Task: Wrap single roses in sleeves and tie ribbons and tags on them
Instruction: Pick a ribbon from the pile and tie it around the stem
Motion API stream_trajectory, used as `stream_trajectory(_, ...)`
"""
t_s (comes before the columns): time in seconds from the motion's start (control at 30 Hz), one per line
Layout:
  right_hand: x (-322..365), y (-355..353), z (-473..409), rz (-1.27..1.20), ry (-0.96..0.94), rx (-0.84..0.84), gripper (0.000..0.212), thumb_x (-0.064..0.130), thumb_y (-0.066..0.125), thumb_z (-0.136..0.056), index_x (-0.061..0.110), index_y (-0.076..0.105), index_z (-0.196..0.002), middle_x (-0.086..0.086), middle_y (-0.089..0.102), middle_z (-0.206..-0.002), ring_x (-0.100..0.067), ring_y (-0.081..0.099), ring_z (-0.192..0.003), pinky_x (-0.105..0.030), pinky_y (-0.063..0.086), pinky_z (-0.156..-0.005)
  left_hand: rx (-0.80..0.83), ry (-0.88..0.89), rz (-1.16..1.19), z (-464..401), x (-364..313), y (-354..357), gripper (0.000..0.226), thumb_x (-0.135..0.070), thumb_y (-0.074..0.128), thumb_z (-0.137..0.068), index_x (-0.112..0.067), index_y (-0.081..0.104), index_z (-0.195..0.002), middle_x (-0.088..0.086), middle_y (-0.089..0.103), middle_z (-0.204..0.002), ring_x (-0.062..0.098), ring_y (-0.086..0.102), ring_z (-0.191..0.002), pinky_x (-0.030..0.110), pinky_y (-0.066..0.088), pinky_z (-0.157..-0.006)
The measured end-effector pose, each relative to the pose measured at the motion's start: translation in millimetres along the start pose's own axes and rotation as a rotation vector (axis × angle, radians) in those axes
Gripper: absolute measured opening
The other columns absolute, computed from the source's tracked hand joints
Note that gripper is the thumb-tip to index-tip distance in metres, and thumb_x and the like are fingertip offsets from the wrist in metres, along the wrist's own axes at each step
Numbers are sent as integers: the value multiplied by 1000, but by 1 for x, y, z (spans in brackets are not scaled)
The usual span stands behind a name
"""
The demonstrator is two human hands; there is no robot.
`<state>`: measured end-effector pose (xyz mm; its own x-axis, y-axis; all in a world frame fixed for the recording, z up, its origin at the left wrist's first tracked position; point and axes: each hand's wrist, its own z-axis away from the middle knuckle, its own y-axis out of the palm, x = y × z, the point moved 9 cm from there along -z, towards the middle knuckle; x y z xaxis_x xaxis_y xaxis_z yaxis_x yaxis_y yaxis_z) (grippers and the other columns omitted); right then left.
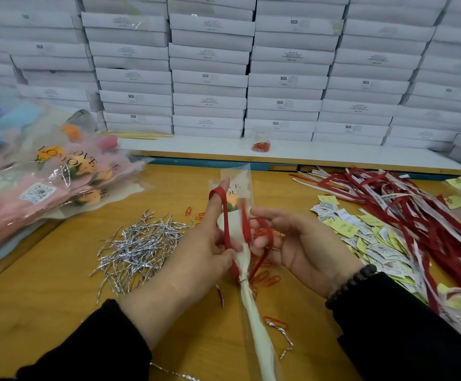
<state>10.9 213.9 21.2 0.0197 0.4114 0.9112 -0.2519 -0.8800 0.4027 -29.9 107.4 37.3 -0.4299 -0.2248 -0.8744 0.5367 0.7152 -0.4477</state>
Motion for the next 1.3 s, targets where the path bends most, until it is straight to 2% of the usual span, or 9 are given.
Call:
stream_trajectory(0.1,-4,-1,1,93,-16,-36,27,-16,46,-83,-5,65,-98,-14,63,-81,-11,53,-46,-23,52,-50,-16,14,-31,-1,0,-2,105,-3,60,-86,-78,-4,-119,-3,64,-92,27,70,-76,42,57,-69)
stream_trajectory(0.23,-5,-5,0,175,-67,-123,17,-14,55,-82,2,60,-80,-17,60,-69,-9,49,-39,-21,48,-43,-15,33,-37,-2,-1,-2,101,-4,61,-86,-76,0,-122,3,58,-94,31,68,-75,45,57,-65)
stream_trajectory(0.4,-11,-17,-4,77,-49,-223,23,-13,42,-87,4,55,-77,-9,63,-55,-10,48,-34,-21,47,-40,-14,57,-44,-3,-2,0,100,1,60,-85,-78,4,-114,7,56,-90,32,66,-77,46,56,-67)
stream_trajectory(0.57,-1,-13,-2,67,-128,-179,30,-12,42,-86,1,69,-87,-14,70,-79,-8,48,-40,-20,47,-43,3,56,-1,-4,-2,1,101,0,61,-84,-80,6,-113,10,60,-94,26,69,-75,39,59,-66)
stream_trajectory(0.7,4,-6,2,282,-143,-97,39,-9,51,-83,17,66,-108,-13,61,-75,-9,53,-48,-21,51,-55,15,56,-1,-4,-1,2,105,2,63,-83,-80,6,-118,11,62,-94,24,69,-75,38,59,-68)
stream_trajectory(0.9,2,20,9,526,-205,45,11,8,69,-79,11,73,-89,-2,73,-76,-2,61,-56,-13,48,-55,91,76,-57,-1,-4,8,105,0,65,-81,-80,7,-118,11,66,-99,24,67,-91,44,56,-78)
stream_trajectory(1.1,8,16,8,566,-268,-26,8,5,63,-84,-2,64,-79,6,56,-49,-2,44,-39,-13,38,-44,96,103,-110,-4,1,8,101,0,68,-78,-73,11,-118,-5,52,-68,8,55,-57,28,51,-60)
stream_trajectory(1.2,8,13,8,527,-250,-17,11,4,56,-88,-5,59,-83,7,54,-43,-3,42,-36,-12,36,-41,74,76,-31,-4,5,5,91,-5,75,-74,-64,24,-121,-3,53,-83,4,59,-59,17,49,-59)
stream_trajectory(1.3,7,13,7,464,-220,-14,8,1,53,-89,-5,55,-85,-12,67,-65,-6,43,-37,-14,35,-39,15,93,0,-5,3,0,74,-8,79,-69,-40,44,-126,-1,41,-106,-7,54,-63,10,45,-62)
